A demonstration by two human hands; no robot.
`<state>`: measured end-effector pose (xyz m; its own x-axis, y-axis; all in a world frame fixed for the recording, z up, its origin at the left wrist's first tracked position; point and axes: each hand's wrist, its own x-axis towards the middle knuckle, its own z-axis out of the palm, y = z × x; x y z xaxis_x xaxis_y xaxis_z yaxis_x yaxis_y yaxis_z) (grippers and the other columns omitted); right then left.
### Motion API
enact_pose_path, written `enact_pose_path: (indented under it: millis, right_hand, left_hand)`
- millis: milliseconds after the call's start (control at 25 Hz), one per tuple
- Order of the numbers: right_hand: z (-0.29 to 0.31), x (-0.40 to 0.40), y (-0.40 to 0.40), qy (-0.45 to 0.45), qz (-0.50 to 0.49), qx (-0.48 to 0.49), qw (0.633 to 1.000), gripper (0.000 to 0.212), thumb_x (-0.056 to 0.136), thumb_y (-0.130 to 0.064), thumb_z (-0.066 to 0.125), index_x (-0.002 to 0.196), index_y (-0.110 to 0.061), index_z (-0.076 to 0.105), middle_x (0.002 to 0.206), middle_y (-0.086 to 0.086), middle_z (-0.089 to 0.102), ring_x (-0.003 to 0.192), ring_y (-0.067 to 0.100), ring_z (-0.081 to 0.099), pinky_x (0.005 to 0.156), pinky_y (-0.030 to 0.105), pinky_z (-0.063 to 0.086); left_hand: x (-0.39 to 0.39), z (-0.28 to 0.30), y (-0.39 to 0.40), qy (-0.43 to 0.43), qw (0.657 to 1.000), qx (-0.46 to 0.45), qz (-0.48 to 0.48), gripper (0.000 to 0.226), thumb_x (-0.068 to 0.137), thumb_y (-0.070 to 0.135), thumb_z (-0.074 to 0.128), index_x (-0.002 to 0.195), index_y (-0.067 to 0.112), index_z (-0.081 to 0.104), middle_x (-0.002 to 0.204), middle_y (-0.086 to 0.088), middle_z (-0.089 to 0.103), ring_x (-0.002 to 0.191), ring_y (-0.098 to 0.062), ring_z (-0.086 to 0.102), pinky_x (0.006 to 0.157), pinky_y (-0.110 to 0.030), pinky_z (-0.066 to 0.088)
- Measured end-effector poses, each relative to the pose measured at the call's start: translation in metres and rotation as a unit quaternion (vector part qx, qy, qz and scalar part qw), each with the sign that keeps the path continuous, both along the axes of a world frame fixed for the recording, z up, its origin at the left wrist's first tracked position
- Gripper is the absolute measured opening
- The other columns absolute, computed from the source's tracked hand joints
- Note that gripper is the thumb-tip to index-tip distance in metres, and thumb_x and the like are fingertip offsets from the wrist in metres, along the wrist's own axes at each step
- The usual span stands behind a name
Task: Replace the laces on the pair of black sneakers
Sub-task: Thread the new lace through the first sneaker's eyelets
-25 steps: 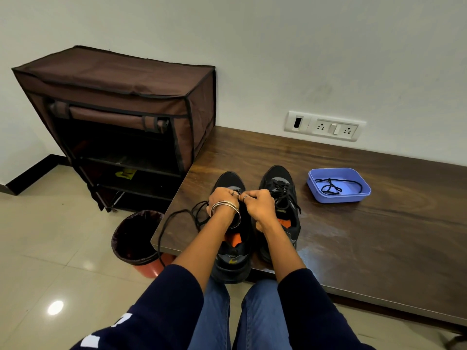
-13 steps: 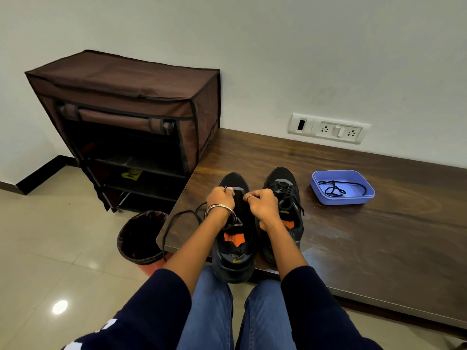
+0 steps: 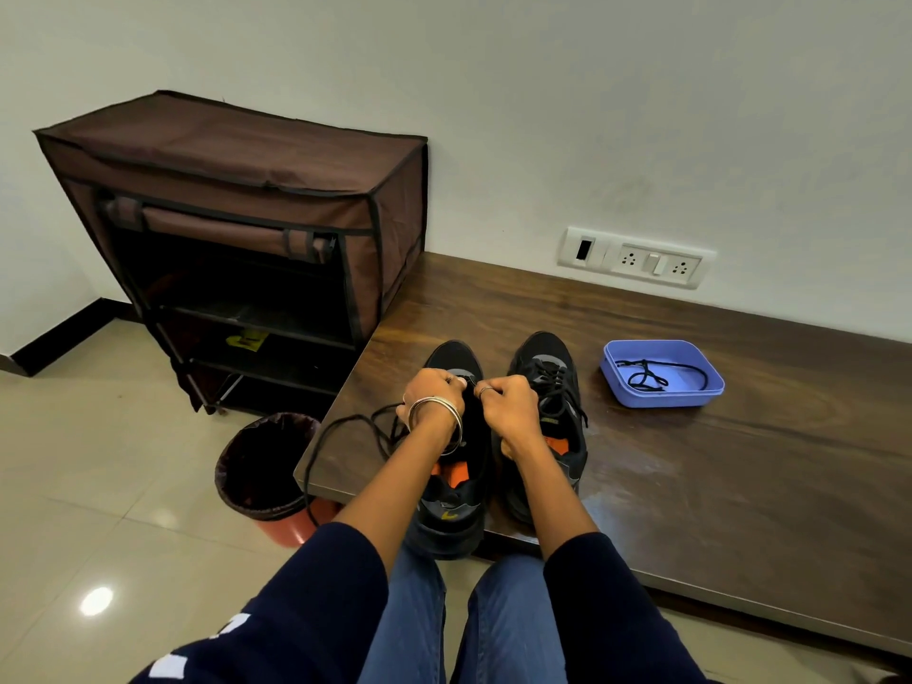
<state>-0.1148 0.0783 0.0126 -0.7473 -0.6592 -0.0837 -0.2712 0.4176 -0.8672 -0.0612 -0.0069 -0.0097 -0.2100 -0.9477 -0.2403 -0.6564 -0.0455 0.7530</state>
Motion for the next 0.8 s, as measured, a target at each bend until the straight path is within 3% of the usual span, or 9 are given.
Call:
enact_pose_path:
  millis: [120,240,480,640,800]
  right_hand:
    - [0.001,0.0,0.001,0.009,0.003,0.002,1.0,0.049,0.084,-0.001,0.05,0.042,-0.017,0.032,0.043,-0.004,0.028,0.046,0.011,0.026,0.039,0.022,0.02]
    - [0.0,0.0,0.001,0.008,0.003,-0.003,1.0,0.048,0.084,0.0,0.05,0.044,-0.017,0.031,0.045,-0.003,0.028,0.046,0.01,0.025,0.04,0.022,0.019]
    - [0.001,-0.001,0.001,-0.008,0.006,-0.006,1.0,0.052,0.085,-0.002,0.052,0.038,-0.017,0.035,0.041,-0.007,0.033,0.045,0.01,0.029,0.047,0.028,0.024]
    - [0.001,-0.003,0.001,-0.029,0.019,0.002,0.999,0.057,0.086,-0.004,0.056,0.033,-0.02,0.041,0.032,-0.015,0.038,0.042,0.005,0.034,0.04,0.017,0.027]
    - [-0.002,-0.006,0.0,-0.058,0.012,-0.017,0.998,0.043,0.087,-0.007,0.06,0.046,-0.022,0.058,0.047,-0.016,0.048,0.052,0.002,0.044,0.044,0.014,0.033]
  left_hand:
    - [-0.001,-0.001,0.0,-0.025,1.0,-0.003,-0.001,0.023,0.09,0.037,0.06,0.082,0.021,0.075,0.094,-0.004,0.07,0.1,-0.027,0.059,0.095,-0.042,0.037]
    - [-0.001,-0.003,0.002,-0.036,0.999,-0.015,-0.012,0.027,0.092,0.034,0.056,0.076,0.021,0.073,0.092,-0.002,0.069,0.099,-0.026,0.058,0.093,-0.043,0.034]
    - [-0.002,-0.007,0.003,-0.05,0.998,-0.027,-0.021,0.027,0.093,0.035,0.053,0.071,0.026,0.067,0.107,-0.002,0.066,0.108,-0.027,0.055,0.094,-0.044,0.032]
    - [-0.001,-0.003,-0.001,-0.012,0.999,0.033,-0.003,0.021,0.089,0.038,0.056,0.082,0.024,0.071,0.101,-0.001,0.068,0.109,-0.027,0.056,0.094,-0.041,0.031]
    - [0.0,-0.012,-0.007,0.026,0.998,0.051,-0.022,0.027,0.083,0.036,0.062,0.06,0.023,0.063,0.085,-0.005,0.069,0.099,-0.033,0.061,0.093,-0.051,0.045]
